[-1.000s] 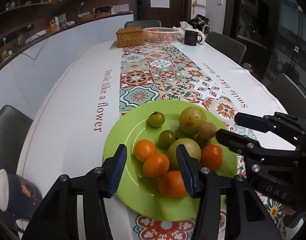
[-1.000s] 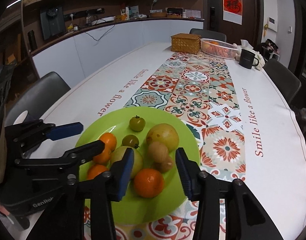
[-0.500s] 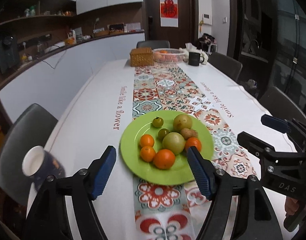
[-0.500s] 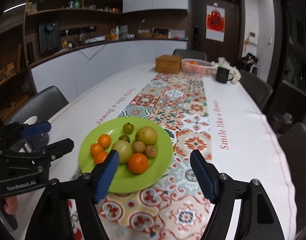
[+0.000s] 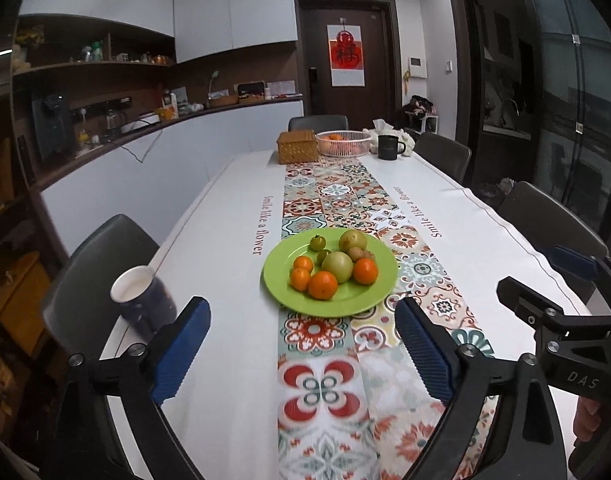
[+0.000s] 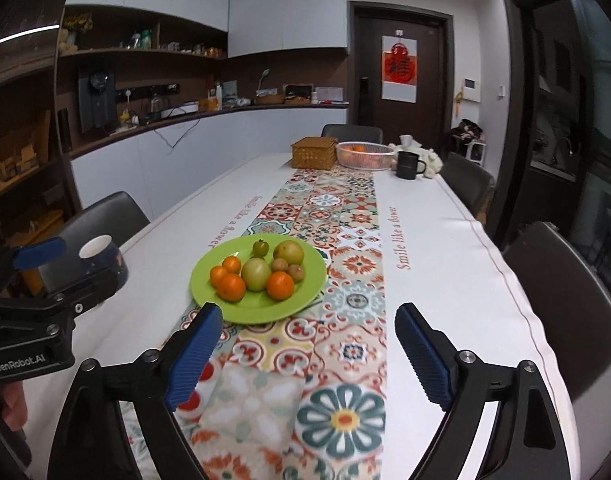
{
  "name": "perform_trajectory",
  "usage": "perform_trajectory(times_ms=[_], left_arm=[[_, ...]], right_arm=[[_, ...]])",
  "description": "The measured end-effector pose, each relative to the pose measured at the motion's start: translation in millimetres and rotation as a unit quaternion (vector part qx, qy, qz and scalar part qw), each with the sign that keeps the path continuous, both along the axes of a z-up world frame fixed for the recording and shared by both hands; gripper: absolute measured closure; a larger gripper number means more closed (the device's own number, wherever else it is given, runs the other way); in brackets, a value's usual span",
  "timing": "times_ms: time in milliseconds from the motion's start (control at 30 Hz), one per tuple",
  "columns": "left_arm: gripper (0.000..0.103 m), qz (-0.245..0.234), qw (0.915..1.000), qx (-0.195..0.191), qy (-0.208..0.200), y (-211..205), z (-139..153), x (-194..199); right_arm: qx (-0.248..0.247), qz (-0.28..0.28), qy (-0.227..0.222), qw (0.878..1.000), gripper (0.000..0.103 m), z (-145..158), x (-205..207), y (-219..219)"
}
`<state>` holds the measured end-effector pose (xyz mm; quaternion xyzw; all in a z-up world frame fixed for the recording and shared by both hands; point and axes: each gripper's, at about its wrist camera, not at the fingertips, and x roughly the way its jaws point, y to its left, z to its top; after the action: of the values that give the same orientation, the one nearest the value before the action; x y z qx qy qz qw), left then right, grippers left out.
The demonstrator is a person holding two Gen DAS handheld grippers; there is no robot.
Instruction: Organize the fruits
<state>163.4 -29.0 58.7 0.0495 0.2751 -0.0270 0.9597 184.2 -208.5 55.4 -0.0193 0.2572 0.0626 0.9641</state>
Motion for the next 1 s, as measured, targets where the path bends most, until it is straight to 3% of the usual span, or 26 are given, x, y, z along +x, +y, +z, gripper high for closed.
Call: perform_trajectory(times_ms=[500,1000], left_arm=[[0.0,0.0,0.9997,-0.013,-0.022,-4.8,4.0,-74.2],[0.0,0.002,0.9993,-0.014,-0.036,-7.3,2.4,-97.1]], right_arm=[[0.009,-0.02,-0.021,1.0,0.011,3.9,-78.0,-10.5],[0.022,-0.025,-0.021,0.999,0.011,-0.7,-100.6,-15.6]])
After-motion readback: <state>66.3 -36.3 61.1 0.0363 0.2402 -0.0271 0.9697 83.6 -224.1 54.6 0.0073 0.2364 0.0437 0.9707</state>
